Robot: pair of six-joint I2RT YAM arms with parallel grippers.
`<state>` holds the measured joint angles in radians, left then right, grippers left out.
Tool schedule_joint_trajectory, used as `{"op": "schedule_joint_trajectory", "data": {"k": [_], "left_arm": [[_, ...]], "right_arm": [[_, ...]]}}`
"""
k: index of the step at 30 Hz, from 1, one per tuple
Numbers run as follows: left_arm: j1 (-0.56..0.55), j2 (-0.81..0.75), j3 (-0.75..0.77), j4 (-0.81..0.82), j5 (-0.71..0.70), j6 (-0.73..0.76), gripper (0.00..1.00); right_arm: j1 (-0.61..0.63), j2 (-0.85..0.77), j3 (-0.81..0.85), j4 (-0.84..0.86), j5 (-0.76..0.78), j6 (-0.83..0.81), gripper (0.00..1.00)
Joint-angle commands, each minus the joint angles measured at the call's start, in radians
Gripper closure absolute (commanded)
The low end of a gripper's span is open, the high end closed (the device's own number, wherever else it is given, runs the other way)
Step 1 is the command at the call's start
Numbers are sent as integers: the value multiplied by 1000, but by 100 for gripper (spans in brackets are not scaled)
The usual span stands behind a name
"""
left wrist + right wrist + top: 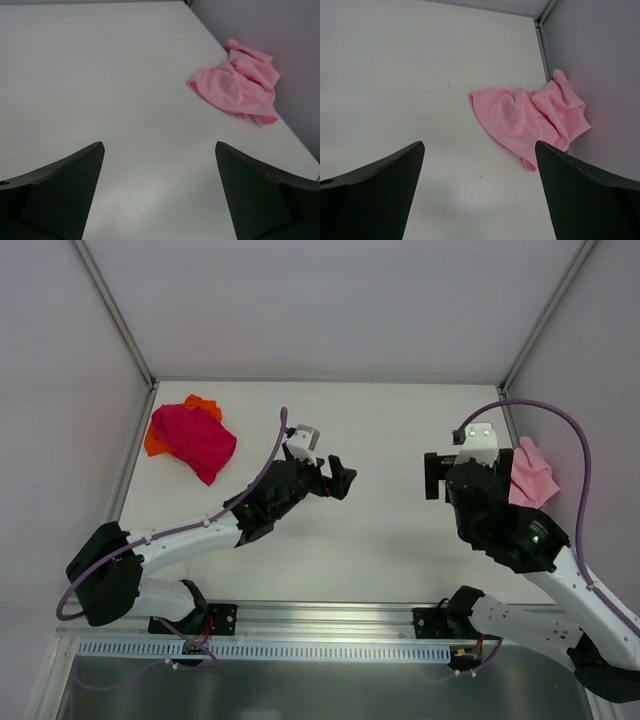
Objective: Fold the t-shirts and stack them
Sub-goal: Move the tshirt to the center of the board
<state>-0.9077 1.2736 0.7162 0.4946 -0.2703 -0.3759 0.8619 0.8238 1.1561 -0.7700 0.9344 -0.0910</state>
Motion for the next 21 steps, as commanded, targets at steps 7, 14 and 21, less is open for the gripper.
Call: {"op": "schedule_joint_trajectory", "data": {"k": [7,14,21], "left_arm": [[59,368,347,174,407,-99,6],[59,555,529,179,537,-124,7],[46,883,780,320,853,-259,7]], "right_arm": [[5,0,17,34,158,-15,0],[5,-43,19,78,265,-15,0],[5,-64,60,23,287,-6,0]]}}
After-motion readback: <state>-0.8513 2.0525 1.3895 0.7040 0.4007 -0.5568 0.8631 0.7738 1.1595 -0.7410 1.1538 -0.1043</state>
